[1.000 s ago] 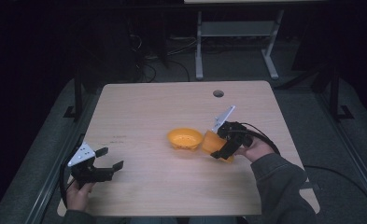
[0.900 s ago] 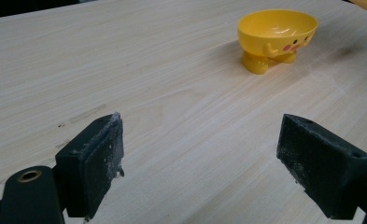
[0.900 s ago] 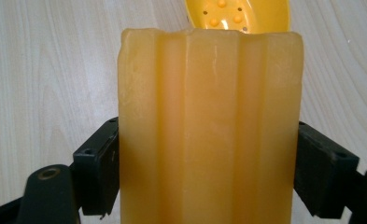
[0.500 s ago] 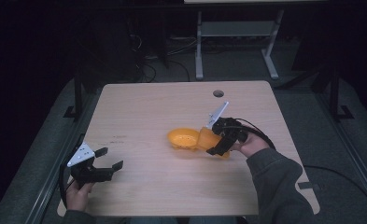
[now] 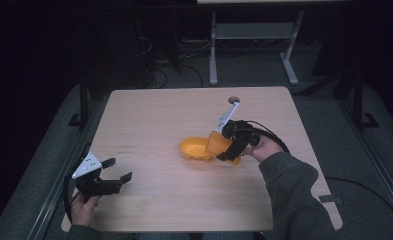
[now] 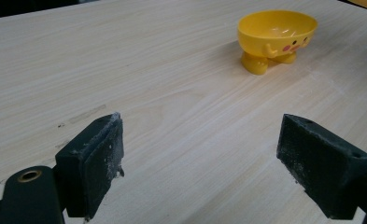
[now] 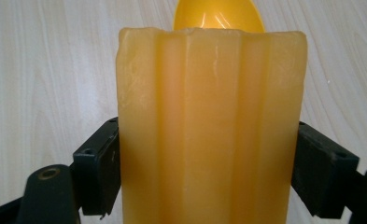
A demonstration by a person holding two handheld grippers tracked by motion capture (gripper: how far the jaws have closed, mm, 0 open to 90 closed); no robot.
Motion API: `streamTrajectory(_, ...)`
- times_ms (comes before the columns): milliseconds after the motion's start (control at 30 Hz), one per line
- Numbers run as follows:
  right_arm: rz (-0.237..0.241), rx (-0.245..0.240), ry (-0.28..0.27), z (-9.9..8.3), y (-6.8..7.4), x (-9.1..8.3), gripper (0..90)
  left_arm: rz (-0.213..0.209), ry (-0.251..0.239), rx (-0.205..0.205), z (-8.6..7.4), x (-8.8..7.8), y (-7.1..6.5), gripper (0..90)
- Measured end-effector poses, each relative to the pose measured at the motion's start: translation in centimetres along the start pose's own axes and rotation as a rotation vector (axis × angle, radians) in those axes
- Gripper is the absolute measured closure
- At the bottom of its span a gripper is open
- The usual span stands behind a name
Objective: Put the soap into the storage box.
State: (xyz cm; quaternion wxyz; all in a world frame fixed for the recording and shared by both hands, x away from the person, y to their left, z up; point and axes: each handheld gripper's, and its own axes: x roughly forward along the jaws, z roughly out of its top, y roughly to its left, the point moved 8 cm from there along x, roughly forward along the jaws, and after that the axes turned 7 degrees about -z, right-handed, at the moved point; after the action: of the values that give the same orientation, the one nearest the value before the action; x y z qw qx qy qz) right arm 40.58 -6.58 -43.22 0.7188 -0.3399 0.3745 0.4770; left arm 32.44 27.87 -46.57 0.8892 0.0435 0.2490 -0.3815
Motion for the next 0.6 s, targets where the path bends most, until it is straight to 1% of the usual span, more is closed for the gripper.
streamTrajectory(33, 0.0, 0.0, 0.0, 0.0, 0.0, 0.0, 20.6, 0.0, 0.001, 0.0, 0.0, 0.0, 0.0, 14.1)
streamTrajectory(67, -0.001, -0.008, 0.011, 0.3, -0.1, 0.2, 20.6, 0.001, 0.002, 0.001, 0.0, 0.0, 0.0, 14.1)
streamTrajectory(233, 0.004, -0.018, 0.006, 1.1, -0.4, 0.5, 20.6, 0.0, -0.006, -0.006, 0.0, 0.0, 0.0, 14.1)
streamTrajectory(433, 0.005, -0.035, 0.025, 2.1, -0.6, 0.9, 20.6, 0.0, -0.005, -0.004, 0.0, -0.1, 0.0, 14.1)
streamTrajectory(533, 0.006, -0.041, 0.016, 2.7, -0.7, 1.0, 20.6, 0.0, -0.004, -0.004, 0.0, -0.1, 0.0, 14.1)
streamTrajectory(600, 0.011, -0.05, 0.024, 3.1, -0.8, 1.2, 20.6, -0.001, -0.006, -0.004, 0.0, 0.0, 0.0, 14.1)
